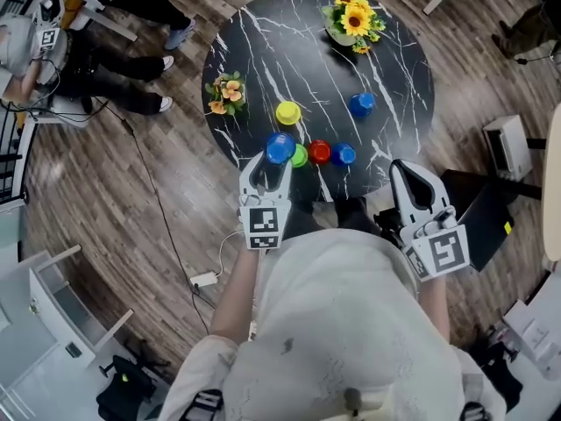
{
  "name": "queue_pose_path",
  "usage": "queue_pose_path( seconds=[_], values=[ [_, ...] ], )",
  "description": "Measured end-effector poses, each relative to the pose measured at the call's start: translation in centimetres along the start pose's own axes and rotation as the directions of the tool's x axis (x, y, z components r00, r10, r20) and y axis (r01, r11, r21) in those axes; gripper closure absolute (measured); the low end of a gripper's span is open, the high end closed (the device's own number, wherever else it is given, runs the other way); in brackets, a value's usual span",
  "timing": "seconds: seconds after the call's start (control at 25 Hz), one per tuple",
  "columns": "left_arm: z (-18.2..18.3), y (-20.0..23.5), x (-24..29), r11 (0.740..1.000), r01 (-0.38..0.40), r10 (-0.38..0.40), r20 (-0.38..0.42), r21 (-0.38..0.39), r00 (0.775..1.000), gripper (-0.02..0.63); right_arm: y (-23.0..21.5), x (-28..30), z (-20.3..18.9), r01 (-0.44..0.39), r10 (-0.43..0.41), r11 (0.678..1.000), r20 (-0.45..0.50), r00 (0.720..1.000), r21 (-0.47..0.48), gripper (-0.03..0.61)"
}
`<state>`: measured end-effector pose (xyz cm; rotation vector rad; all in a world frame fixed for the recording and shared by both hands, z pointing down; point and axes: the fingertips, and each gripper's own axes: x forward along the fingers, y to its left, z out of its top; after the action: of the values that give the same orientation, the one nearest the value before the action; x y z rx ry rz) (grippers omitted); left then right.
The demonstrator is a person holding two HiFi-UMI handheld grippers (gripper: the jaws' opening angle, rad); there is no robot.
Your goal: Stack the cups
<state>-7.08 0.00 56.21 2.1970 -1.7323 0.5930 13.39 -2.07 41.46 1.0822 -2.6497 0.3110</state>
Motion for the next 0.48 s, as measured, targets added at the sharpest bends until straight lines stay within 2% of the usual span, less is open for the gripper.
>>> queue_pose_path(
  seconds=[0.48],
  values=[
    [-1.2,-5.2,2.2,0.991,0.124,-0.121,-0.06,0.058,0.991,0.388,-2.4,-2.9,-1.6,0.074,-0.074,0.997,-0.012,0.997,0.026,0.569]
  ],
)
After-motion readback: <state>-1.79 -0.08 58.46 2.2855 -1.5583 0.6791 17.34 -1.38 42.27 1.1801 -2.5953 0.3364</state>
